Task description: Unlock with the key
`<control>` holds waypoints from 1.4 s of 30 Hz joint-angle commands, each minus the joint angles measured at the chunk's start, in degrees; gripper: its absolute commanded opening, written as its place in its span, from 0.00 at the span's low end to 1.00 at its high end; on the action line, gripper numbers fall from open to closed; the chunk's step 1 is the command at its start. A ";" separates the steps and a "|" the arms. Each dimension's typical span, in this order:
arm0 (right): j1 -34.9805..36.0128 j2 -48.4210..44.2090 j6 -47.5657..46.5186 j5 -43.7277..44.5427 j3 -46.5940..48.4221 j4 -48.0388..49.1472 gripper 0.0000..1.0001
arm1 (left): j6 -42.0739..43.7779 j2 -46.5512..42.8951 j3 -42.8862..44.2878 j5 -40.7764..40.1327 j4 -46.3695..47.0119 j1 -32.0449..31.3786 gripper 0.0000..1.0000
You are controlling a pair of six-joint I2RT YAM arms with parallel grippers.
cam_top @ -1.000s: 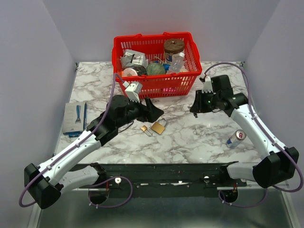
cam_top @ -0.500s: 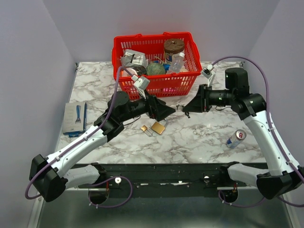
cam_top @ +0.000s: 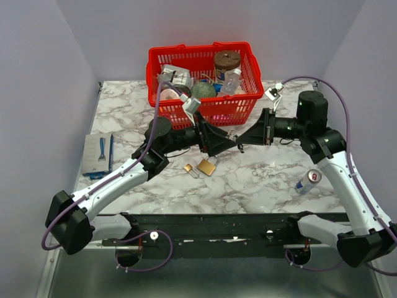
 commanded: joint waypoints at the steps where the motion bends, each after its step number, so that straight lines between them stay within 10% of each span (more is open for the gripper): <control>1: 0.39 -0.80 4.22 -2.27 -0.69 4.86 0.01 | -0.67 -0.08 0.80 1.70 3.02 -0.15 0.84; 42: 0.39 -2.55 3.09 -0.78 -7.19 5.48 0.01 | 2.32 -7.81 -4.65 -6.12 -7.34 -0.06 0.00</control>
